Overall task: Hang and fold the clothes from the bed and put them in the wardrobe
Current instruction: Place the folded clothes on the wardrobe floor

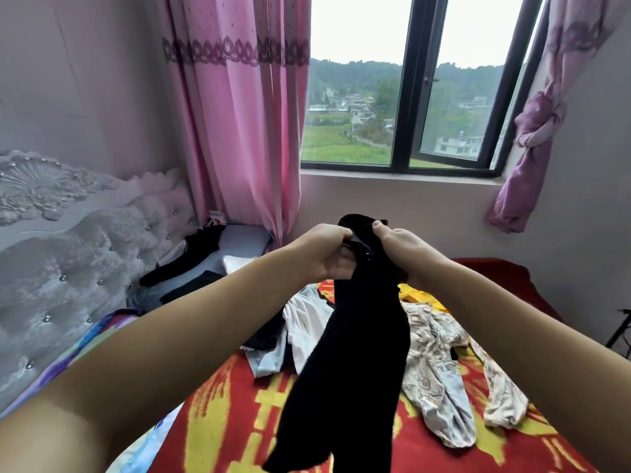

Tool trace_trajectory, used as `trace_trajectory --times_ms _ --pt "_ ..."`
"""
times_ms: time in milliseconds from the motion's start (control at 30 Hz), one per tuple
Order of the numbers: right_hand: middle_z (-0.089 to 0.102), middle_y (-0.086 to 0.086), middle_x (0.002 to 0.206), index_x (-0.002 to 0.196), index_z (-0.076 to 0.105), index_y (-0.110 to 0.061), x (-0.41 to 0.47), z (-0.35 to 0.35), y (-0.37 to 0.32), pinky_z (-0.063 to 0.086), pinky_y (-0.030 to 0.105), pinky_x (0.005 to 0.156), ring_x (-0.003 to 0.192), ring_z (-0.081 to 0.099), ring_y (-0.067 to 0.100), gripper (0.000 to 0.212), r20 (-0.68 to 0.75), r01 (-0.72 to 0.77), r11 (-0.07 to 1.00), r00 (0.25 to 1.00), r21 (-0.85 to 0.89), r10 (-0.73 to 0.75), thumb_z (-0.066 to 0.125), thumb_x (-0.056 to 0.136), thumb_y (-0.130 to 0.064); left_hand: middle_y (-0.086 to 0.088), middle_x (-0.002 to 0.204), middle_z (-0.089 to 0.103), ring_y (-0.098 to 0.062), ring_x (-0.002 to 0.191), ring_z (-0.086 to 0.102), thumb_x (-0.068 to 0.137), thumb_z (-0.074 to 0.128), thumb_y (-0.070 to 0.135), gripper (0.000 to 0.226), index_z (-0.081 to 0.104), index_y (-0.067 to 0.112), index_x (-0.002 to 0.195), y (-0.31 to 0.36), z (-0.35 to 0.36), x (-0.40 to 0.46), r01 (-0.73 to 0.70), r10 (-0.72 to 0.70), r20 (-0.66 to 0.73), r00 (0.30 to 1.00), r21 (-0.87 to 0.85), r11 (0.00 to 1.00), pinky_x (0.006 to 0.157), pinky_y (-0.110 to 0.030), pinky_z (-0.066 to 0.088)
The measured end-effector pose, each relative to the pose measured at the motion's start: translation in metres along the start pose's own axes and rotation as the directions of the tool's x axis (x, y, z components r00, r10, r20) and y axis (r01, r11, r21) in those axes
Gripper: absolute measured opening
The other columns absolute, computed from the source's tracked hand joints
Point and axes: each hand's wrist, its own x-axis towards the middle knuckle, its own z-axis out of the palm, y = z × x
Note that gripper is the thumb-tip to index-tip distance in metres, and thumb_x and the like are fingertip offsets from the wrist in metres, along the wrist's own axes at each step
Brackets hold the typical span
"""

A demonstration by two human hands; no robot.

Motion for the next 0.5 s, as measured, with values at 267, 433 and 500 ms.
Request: trace_trajectory --times_ms 267,433,500 --pt "0.061 0.003 0.085 0.108 0.06 -0.014 -0.018 -0.012 -0.005 0.043 0.022 0.063 0.075 0.056 0.014 0.022 0.206 0.311 0.844 0.948 -0.438 -0.242 0.053 0.089 -0.006 -0.016 0.102 0.065 -0.022 0.089 0.066 0.086 0.039 -0.012 0.044 0.053 0.001 0.125 0.004 -0.008 -0.014 -0.376 0.38 0.07 0.922 0.385 0.843 0.082 -0.029 0.054" --pt "0.065 0.003 0.1 0.118 0.061 -0.015 -0.016 -0.002 -0.007 0.037 0.008 0.056 0.072 0.055 0.008 0.038 0.22 0.409 0.696 0.911 -0.59 -0.349 0.047 0.085 -0.002 -0.007 0.158 0.014 -0.021 0.146 0.008 0.08 0.069 0.028 0.098 0.004 0.027 0.153 0.014 -0.018 -0.008 -0.341 0.435 0.436 0.788 0.897 -0.281 0.119 -0.046 0.002" --pt "0.064 0.003 0.106 0.12 0.061 -0.013 -0.015 0.0 -0.006 0.041 0.014 0.068 0.089 0.058 0.014 0.04 0.187 0.412 0.691 0.906 -0.594 -0.379 0.048 0.084 0.0 -0.006 0.146 0.04 -0.022 0.135 0.037 0.079 0.071 0.032 0.101 0.002 0.028 0.153 0.011 -0.014 -0.003 -0.35 0.352 0.408 0.843 0.911 -0.216 0.113 -0.043 0.025"
